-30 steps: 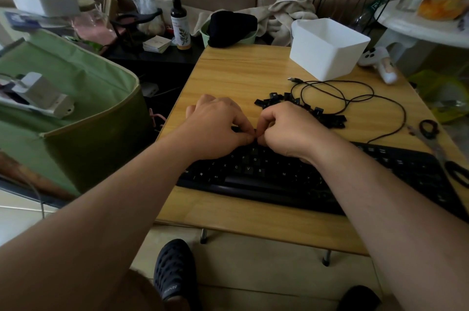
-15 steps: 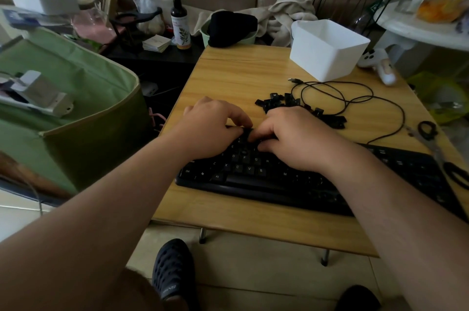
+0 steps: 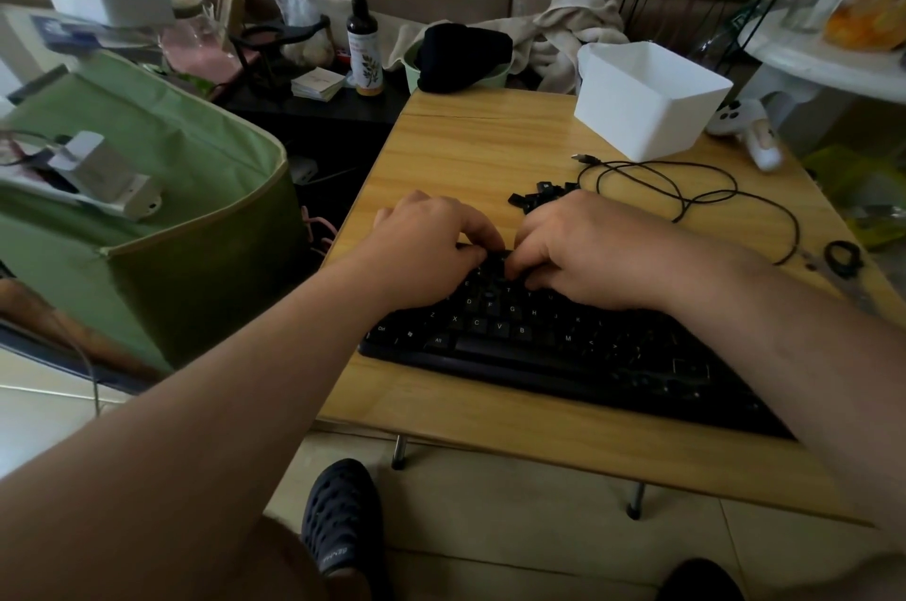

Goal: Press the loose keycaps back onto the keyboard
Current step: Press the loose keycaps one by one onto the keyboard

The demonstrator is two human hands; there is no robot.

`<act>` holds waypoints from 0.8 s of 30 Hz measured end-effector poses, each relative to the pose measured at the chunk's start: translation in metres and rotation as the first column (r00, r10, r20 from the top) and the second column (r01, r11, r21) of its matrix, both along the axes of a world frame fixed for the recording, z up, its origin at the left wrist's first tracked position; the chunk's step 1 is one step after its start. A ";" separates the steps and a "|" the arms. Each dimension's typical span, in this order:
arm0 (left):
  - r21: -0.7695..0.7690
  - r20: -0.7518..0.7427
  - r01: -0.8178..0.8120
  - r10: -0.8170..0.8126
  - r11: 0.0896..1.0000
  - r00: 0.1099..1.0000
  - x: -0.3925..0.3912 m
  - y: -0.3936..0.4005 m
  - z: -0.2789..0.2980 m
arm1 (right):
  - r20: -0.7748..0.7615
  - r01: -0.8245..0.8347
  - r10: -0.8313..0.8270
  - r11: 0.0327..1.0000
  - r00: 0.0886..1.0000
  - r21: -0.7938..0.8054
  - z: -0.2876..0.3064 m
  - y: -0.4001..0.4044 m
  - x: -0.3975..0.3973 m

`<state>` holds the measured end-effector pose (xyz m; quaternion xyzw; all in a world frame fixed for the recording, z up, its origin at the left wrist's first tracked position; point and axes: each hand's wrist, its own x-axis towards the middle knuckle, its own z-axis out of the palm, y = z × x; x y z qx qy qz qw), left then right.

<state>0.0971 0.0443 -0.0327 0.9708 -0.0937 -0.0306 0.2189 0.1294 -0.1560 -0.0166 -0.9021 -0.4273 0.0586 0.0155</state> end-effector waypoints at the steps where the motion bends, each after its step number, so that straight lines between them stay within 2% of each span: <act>1: 0.003 0.002 0.006 -0.006 1.000 1.000 0.001 0.000 -0.001 | 0.016 -0.037 0.037 0.999 0.999 -0.013 0.001 0.000 0.001; 6: 0.007 0.001 0.014 -0.014 1.000 1.000 0.002 0.001 -0.003 | 0.061 -0.123 0.125 0.992 0.990 -0.039 0.001 -0.003 0.005; 16: 0.016 0.017 0.016 -0.016 1.000 1.000 0.002 -0.002 -0.003 | 0.028 -0.069 0.066 0.987 0.997 0.143 -0.009 -0.018 0.005; 24: 0.034 0.012 0.003 -0.004 0.999 1.000 0.000 -0.005 0.000 | -0.002 0.059 -0.060 0.970 0.998 0.236 -0.014 -0.012 -0.002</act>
